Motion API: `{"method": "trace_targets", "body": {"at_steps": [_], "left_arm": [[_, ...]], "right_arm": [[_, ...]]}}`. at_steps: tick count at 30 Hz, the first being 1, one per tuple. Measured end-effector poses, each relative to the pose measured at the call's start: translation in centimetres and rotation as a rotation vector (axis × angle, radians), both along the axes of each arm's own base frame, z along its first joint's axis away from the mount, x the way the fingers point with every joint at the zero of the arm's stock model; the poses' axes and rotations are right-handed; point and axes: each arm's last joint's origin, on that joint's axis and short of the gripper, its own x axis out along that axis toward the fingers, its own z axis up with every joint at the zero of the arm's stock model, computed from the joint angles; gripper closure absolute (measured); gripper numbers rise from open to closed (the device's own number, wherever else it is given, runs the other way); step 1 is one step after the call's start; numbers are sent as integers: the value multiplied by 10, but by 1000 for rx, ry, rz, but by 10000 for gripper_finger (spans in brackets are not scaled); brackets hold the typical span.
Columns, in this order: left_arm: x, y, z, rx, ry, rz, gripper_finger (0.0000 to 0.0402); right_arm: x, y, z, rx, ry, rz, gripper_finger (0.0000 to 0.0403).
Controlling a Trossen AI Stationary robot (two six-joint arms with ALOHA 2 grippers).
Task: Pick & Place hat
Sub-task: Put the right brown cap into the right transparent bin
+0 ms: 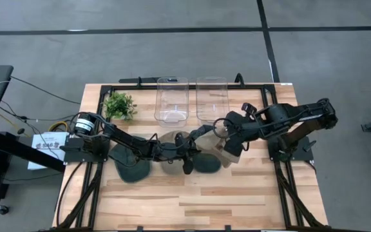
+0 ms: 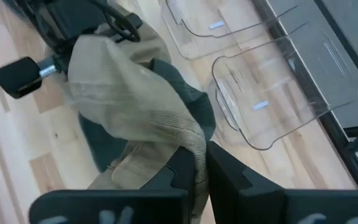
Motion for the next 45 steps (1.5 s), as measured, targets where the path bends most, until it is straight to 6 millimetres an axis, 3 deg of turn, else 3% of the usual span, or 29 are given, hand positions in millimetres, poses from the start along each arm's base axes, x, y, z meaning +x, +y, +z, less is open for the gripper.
{"method": "trace_targets", "body": {"at_steps": [17,27,30,38,45], "left_arm": [[0,0,-1,-2,5,0,389],[0,0,0,-4,1,0,389],[0,0,0,-4,0,0,388],[0,0,0,-4,-1,0,388],[-1,-1,3,-10,-12,0,388]], "right_arm": [[0,1,1,33,2,18,335],[1,2,1,34,0,31,198],[1,1,1,9,-1,21,173],[1,3,-9,53,61,43,187],[6,-1,-17,34,65,31,247]]}}
